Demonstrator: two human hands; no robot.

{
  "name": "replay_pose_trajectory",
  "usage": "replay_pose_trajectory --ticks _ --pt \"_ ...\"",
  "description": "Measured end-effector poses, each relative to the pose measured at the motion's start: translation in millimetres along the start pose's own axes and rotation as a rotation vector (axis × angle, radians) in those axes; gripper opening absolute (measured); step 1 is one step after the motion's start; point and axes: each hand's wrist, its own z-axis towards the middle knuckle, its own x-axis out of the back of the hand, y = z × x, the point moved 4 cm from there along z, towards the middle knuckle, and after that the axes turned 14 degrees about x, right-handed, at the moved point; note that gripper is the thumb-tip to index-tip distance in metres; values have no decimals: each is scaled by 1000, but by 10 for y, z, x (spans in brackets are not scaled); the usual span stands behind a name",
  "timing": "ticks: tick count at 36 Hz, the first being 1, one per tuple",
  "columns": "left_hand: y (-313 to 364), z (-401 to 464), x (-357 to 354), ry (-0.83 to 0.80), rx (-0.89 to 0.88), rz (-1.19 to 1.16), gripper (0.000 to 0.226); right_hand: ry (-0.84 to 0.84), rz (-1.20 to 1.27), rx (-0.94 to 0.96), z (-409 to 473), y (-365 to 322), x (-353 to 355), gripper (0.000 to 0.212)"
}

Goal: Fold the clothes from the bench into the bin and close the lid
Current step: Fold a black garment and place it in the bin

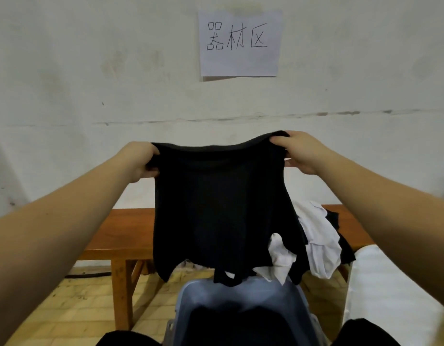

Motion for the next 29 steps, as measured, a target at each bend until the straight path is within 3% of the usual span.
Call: replay_pose_trajectory --ticks 2,5,8,10,13,18,23,27,29 --pt "-63 -30 -156 -70 -9 1 21 33 96 -13 24 -62 -114 17" --pt "-160 -340 -456 12 -199 209 56 102 287 -41 72 -124 -272 14" --pt "-423 -823 -886 -128 -318 342 51 168 434 -73 104 -161 -423 12" --pt "-654 -1023 -1137 -270 -249 427 55 189 476 -85 120 -172 -525 9" --pt "-949 -971 -1396 -328 -215 514 53 193 495 -103 127 -179 -622 7" --pt "-1070 -721 -1441 -369 -215 380 20 267 549 -115 106 -117 -501 13" --pt "-982 -537 -1274 -499 1 -79 25 409 663 -158 4 123 -216 18" --pt "-795 -453 -1274 -492 64 -272 26 287 597 -196 -155 310 -353 21" --pt "-707 -461 -1313 -496 117 -333 27 196 481 -213 -285 397 -512 11"
